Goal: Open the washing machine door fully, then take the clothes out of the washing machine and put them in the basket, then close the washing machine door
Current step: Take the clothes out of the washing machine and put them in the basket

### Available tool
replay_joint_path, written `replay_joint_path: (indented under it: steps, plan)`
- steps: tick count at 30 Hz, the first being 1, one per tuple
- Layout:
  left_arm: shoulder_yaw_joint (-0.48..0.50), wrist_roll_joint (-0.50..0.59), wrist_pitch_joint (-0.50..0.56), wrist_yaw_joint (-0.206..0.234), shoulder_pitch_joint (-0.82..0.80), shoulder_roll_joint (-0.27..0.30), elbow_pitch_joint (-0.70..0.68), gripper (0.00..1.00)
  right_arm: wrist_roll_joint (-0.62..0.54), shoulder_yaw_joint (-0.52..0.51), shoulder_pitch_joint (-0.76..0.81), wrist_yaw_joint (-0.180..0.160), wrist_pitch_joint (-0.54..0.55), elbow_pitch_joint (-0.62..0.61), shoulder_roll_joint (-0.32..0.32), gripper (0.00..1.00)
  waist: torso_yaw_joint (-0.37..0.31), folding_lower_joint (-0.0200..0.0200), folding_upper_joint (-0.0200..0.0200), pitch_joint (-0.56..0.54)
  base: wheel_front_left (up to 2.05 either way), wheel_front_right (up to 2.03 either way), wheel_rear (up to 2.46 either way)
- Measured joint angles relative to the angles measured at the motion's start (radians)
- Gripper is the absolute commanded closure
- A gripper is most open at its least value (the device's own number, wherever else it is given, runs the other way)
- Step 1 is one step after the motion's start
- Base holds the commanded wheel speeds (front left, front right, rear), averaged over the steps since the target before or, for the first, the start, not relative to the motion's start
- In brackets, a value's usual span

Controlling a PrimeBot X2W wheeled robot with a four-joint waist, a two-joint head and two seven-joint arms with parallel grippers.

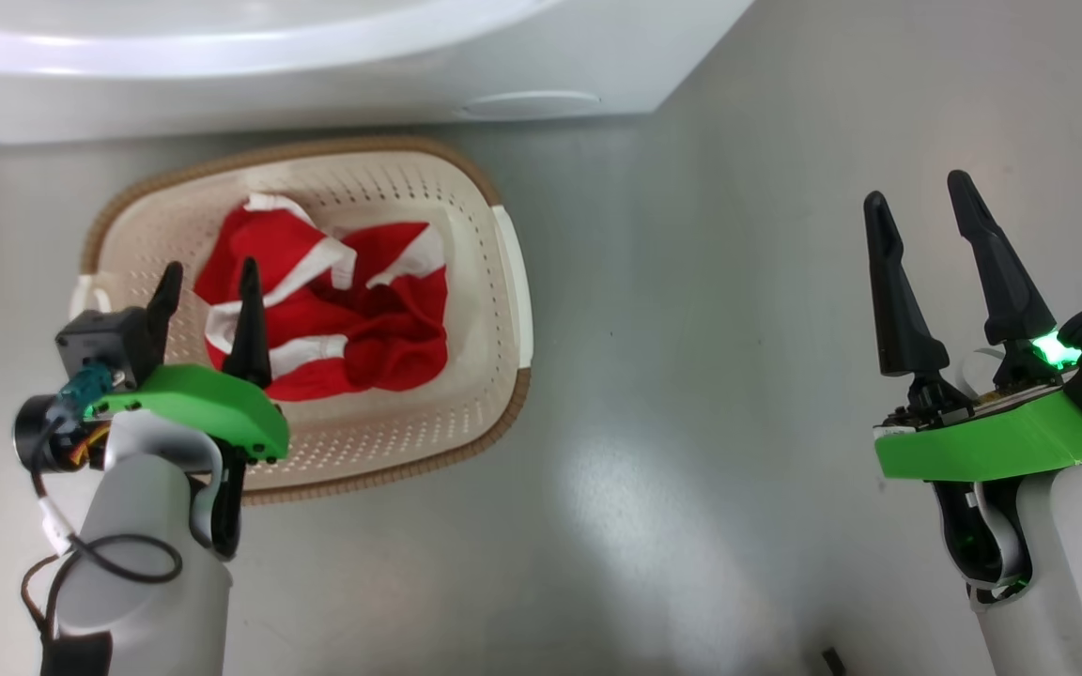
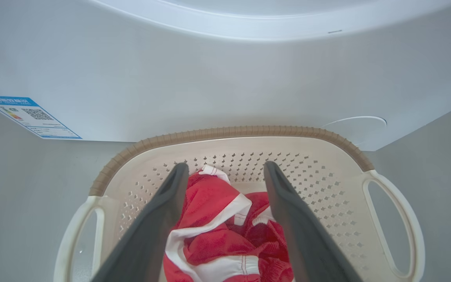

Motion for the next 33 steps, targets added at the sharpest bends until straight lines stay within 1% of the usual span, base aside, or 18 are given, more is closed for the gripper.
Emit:
replay_joint_path:
  steps: [10,21,33]
  plan:
    - [-0.012,-0.029,0.000,-0.009,0.084,-0.001,-0.152,0.00,0.000,0.003,0.038,0.000,0.000,0.017,-0.022,0.00,0.027,0.0001,0.0000,-0.096,0.00,0.00,0.00]
    - [-0.016,-0.033,0.000,-0.010,0.229,-0.001,-0.322,0.00,0.010,0.011,0.109,0.000,0.000,0.044,-0.049,0.00,0.052,0.0000,0.0000,-0.224,0.00,0.00,0.00]
    - [-0.036,0.012,0.000,-0.010,0.416,0.002,-0.526,0.00,0.019,0.015,0.212,0.000,0.000,0.067,-0.063,0.00,0.073,0.0000,0.0000,-0.372,0.00,0.00,0.00]
